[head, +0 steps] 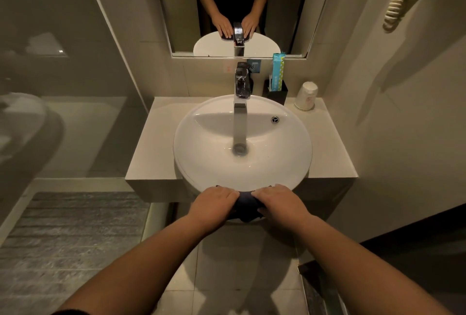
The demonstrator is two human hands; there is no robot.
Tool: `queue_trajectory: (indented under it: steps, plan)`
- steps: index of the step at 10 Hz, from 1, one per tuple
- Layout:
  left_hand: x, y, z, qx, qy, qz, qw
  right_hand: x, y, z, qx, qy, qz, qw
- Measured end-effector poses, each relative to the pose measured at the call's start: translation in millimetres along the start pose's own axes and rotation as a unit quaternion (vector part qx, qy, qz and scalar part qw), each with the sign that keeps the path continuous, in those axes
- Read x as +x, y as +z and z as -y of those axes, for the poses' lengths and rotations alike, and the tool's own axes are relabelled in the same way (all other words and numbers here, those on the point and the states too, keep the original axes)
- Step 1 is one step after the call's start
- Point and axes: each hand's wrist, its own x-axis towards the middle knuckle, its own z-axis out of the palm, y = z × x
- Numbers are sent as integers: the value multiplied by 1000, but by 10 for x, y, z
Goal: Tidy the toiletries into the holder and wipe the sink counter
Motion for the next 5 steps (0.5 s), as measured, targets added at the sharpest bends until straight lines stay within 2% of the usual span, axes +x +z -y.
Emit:
queue_trajectory:
  steps: [2, 3, 4, 5]
  plan:
    - [-3, -252, 4, 3, -7, 18, 1000, -71, -222, 2, -18, 22, -11, 1000]
    - [66, -525, 3, 21, -41, 62, 997, 5, -458, 28, -20, 52, 65, 996]
    - [312, -962, 47, 37, -65, 126, 989, 251, -846, -23, 6, 63, 174, 983]
    - [567, -1496, 133, -14, -85, 251, 964, 481, -1393, -82, 60, 93, 275, 955]
